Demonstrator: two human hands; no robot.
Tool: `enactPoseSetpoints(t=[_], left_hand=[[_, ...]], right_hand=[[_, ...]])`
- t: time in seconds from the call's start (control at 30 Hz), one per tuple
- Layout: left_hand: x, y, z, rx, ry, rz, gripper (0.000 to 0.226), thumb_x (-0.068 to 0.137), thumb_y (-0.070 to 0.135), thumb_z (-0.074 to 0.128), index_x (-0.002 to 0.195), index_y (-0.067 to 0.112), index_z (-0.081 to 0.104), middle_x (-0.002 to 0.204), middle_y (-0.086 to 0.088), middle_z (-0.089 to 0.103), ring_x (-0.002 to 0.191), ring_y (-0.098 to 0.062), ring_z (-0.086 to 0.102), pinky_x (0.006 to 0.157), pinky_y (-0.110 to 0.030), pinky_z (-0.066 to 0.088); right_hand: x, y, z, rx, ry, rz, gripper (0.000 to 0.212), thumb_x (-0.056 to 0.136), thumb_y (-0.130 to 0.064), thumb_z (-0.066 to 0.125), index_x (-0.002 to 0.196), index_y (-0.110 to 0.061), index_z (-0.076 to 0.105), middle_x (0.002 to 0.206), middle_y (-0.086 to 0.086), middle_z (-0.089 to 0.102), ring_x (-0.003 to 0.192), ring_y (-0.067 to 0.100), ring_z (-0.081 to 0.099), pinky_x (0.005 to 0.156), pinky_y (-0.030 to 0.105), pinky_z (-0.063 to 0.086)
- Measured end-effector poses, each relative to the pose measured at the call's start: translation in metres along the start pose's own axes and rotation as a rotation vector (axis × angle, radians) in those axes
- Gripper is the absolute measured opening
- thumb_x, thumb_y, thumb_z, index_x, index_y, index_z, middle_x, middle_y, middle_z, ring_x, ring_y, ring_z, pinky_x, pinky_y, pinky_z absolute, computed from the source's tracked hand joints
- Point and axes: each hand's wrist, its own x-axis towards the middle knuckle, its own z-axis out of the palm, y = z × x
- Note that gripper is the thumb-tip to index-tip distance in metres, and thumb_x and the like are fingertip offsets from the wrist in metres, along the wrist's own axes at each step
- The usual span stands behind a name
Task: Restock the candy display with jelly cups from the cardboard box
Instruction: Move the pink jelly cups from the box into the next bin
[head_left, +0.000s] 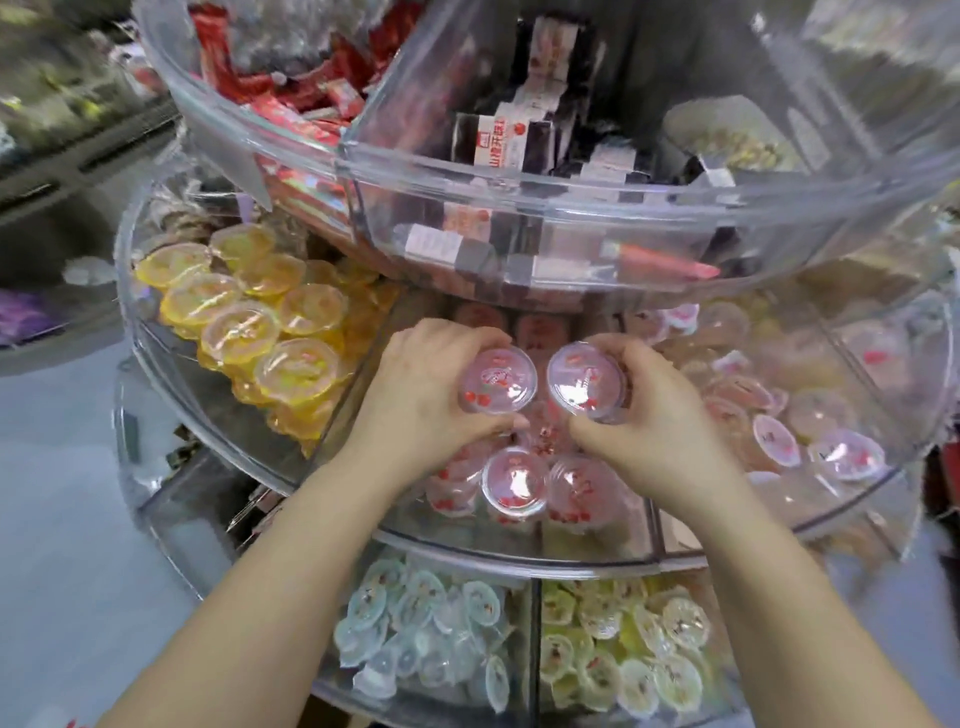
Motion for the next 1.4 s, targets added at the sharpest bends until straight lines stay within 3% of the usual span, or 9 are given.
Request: enactPoseSetpoints(t=[0.27, 0.4, 0.63, 0.8, 0.93, 1.1, 1.2, 1.3, 1.4], left_hand=[[0.001, -0.011, 0.007, 0.132, -0.032, 0.075, 0.077, 0.062, 0.053, 0.077, 0.126, 0.015, 0.056, 0.119, -0.003, 0.062, 0.113, -0.027, 0.050, 0.096, -0.039, 0.035], [0.002, -0.015, 0.001, 0.050, -0.034, 0.117, 0.063, 0.066, 0.043, 0.075, 0.121, 0.016, 0.061, 0.119, -0.004, 0.062, 0.110, -0.030, 0.054, 0.094, -0.042, 0.038], [0.003, -0.014, 0.000, 0.046, -0.045, 0.085, 0.057, 0.063, 0.046, 0.076, 0.109, 0.015, 0.063, 0.112, -0.003, 0.062, 0.107, -0.026, 0.052, 0.092, -0.037, 0.037], [0.002, -0.012, 0.001, 0.086, -0.012, 0.094, 0.060, 0.062, 0.047, 0.078, 0.109, 0.013, 0.061, 0.115, -0.005, 0.060, 0.109, -0.027, 0.051, 0.092, -0.039, 0.039], [-0.002, -0.013, 0.001, 0.069, 0.008, 0.152, 0.064, 0.059, 0.040, 0.083, 0.111, 0.009, 0.062, 0.115, -0.009, 0.061, 0.109, -0.030, 0.053, 0.092, -0.040, 0.041], [-0.010, -0.013, -0.008, -0.022, 0.073, 0.161, 0.064, 0.063, 0.041, 0.079, 0.115, 0.008, 0.061, 0.116, -0.006, 0.060, 0.112, -0.024, 0.052, 0.099, -0.025, 0.035], [-0.027, -0.015, -0.019, -0.156, 0.200, 0.094, 0.051, 0.071, 0.043, 0.073, 0.112, 0.013, 0.062, 0.112, 0.002, 0.061, 0.109, -0.016, 0.053, 0.098, -0.020, 0.036], [-0.060, -0.017, -0.030, -0.343, 0.381, -0.069, 0.022, 0.081, 0.032, 0.063, 0.102, 0.028, 0.063, 0.103, 0.012, 0.064, 0.102, -0.007, 0.057, 0.091, -0.017, 0.041], [-0.109, -0.020, -0.035, -0.460, 0.501, -0.284, 0.015, 0.082, 0.031, 0.060, 0.093, 0.039, 0.065, 0.093, 0.017, 0.066, 0.091, -0.003, 0.062, 0.082, -0.011, 0.044]], right_hand=[[-0.004, 0.004, 0.013, -0.095, -0.084, 0.008, 0.071, 0.075, -0.023, 0.070, 0.138, -0.024, 0.038, 0.139, -0.010, 0.046, 0.126, 0.007, 0.041, 0.089, 0.010, 0.025], [-0.008, 0.003, 0.010, -0.107, -0.052, 0.011, 0.066, 0.076, -0.023, 0.069, 0.135, -0.028, 0.041, 0.134, -0.012, 0.049, 0.107, 0.001, 0.047, 0.082, 0.008, 0.030], [-0.008, 0.005, 0.019, -0.179, 0.065, 0.043, 0.065, 0.072, -0.034, 0.075, 0.129, -0.018, 0.047, 0.127, -0.002, 0.055, 0.117, 0.013, 0.049, 0.079, 0.007, 0.025], [-0.011, 0.005, 0.020, -0.215, 0.046, 0.043, 0.079, 0.068, -0.037, 0.079, 0.136, -0.021, 0.040, 0.135, -0.003, 0.049, 0.126, 0.015, 0.042, 0.101, 0.022, 0.030], [-0.012, 0.006, 0.017, -0.217, 0.031, 0.004, 0.075, 0.071, -0.029, 0.077, 0.136, -0.025, 0.040, 0.134, -0.003, 0.048, 0.127, 0.016, 0.041, 0.102, 0.025, 0.030], [-0.018, 0.002, 0.003, -0.144, -0.002, -0.005, 0.087, 0.062, -0.038, 0.082, 0.137, -0.029, 0.039, 0.134, -0.006, 0.037, 0.128, 0.015, 0.038, 0.103, 0.028, 0.033], [-0.024, -0.008, -0.007, -0.073, 0.063, -0.077, 0.075, 0.062, -0.039, 0.081, 0.128, -0.029, 0.048, 0.122, -0.012, 0.040, 0.113, 0.008, 0.044, 0.100, 0.024, 0.037], [-0.030, -0.031, -0.005, 0.065, 0.083, -0.238, 0.044, 0.069, -0.038, 0.076, 0.109, -0.030, 0.059, 0.105, -0.016, 0.052, 0.093, -0.006, 0.048, 0.084, 0.007, 0.037], [-0.040, -0.060, 0.022, 0.245, -0.120, -0.354, 0.023, 0.075, -0.034, 0.069, 0.097, -0.033, 0.062, 0.089, -0.019, 0.060, 0.077, 0.002, 0.054, 0.069, 0.007, 0.039]])
